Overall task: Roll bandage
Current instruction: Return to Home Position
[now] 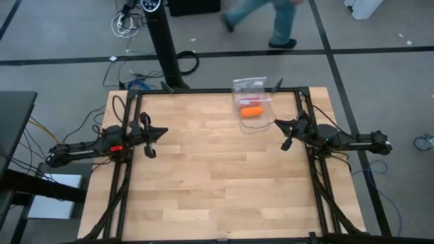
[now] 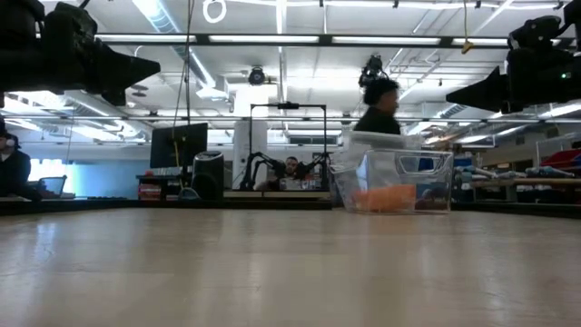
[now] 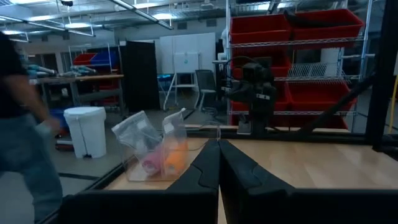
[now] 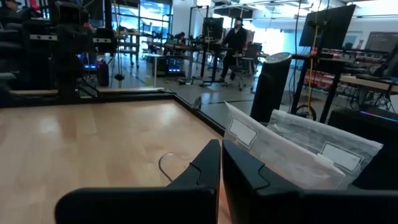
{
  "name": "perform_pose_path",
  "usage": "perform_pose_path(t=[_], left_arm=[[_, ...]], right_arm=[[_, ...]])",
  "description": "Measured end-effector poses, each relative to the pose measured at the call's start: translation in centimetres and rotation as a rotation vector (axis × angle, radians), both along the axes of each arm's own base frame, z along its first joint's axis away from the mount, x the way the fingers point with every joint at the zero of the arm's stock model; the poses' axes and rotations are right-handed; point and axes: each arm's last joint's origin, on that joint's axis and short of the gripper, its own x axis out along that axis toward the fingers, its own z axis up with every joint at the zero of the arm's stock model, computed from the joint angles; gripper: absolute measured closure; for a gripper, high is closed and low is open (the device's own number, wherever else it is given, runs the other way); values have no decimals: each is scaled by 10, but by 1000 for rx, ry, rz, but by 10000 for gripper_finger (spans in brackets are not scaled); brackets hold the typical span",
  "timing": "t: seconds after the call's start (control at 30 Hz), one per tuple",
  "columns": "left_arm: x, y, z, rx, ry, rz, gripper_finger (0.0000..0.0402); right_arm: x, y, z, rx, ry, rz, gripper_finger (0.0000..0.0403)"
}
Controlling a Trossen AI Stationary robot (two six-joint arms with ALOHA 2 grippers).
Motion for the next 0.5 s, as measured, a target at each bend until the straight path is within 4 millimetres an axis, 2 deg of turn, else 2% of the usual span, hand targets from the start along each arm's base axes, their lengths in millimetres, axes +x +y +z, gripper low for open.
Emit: perform_pose_path(t=[0.5], left_arm=[[0, 0, 0, 0, -1, -3, 396]], right_arm=[[0, 0, 0, 0, -2, 0, 390]])
